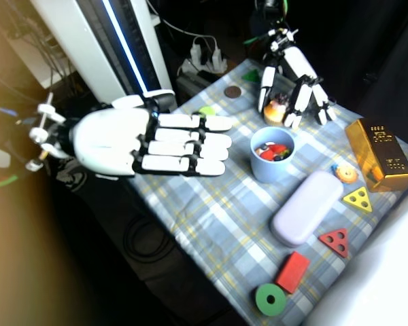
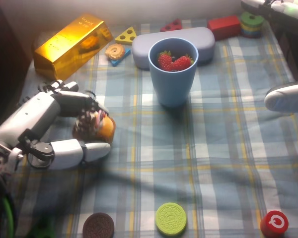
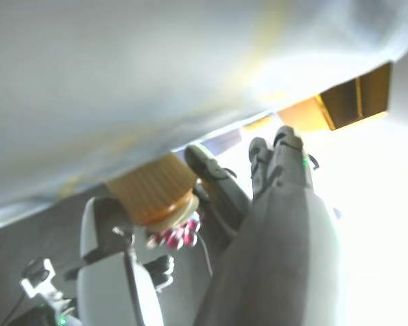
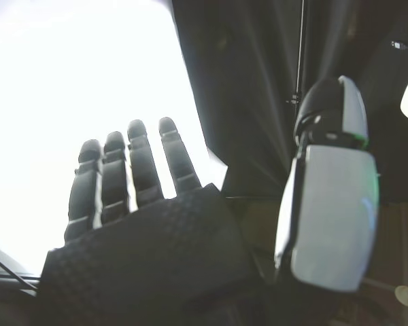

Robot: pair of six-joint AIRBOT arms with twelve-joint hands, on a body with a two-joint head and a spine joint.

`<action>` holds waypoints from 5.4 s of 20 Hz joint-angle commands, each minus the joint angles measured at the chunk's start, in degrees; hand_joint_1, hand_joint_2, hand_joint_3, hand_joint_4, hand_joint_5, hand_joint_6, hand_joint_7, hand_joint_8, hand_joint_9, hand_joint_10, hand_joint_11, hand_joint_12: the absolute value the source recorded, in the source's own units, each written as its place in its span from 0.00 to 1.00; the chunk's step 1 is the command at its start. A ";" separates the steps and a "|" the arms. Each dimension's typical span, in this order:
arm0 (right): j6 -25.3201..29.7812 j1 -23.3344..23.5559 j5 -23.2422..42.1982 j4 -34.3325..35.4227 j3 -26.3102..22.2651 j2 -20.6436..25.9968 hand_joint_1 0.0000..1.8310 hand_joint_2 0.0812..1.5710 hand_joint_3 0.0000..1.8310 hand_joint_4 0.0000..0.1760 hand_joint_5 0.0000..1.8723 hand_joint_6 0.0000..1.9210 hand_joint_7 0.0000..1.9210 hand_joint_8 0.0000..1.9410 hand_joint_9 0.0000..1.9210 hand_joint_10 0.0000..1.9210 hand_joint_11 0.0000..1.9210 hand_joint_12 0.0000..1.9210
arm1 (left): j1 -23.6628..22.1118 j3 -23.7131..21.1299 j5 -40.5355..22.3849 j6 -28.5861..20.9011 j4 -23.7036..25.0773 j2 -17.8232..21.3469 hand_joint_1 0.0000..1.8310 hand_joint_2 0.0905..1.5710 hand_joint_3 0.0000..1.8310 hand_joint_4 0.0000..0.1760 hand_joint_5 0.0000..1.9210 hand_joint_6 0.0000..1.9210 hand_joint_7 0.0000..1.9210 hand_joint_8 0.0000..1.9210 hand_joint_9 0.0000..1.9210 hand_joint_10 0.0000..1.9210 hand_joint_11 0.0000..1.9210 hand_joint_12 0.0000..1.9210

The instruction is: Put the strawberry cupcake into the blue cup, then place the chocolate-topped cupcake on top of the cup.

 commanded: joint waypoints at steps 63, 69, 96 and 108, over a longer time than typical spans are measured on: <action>0.21 0.38 7.49 1.93 0.55 -1.00 0.00 0.53 0.00 0.41 0.01 0.00 0.05 0.00 0.01 0.01 0.00 0.01 | -26.54 12.62 -1.92 -2.03 14.51 -11.68 0.53 0.63 0.00 0.25 0.40 0.00 0.33 0.01 0.07 0.01 0.00 0.00; 0.22 0.36 7.49 1.86 0.56 -0.96 0.00 0.53 0.00 0.46 0.01 0.00 0.05 0.00 0.01 0.00 0.00 0.00 | -25.50 13.77 -1.42 -6.59 14.53 -11.94 0.53 0.62 0.00 0.14 0.41 0.00 0.35 0.00 0.08 0.00 0.00 0.00; 0.22 0.19 7.51 2.14 0.62 -0.99 0.00 0.54 0.00 0.32 0.00 0.00 0.02 0.00 0.00 0.00 0.00 0.00 | -23.07 10.94 -0.72 -10.36 18.27 -4.95 0.32 0.54 0.00 0.00 0.43 0.01 0.29 0.00 0.03 0.00 0.00 0.00; -0.65 -2.38 8.50 5.62 0.14 -0.69 0.00 0.54 0.00 0.31 0.02 0.00 0.02 0.00 0.00 0.00 0.01 0.01 | -1.66 -3.28 -13.67 -4.83 5.86 10.31 0.10 0.56 0.00 0.42 0.12 0.00 0.12 0.00 0.03 0.00 0.00 0.00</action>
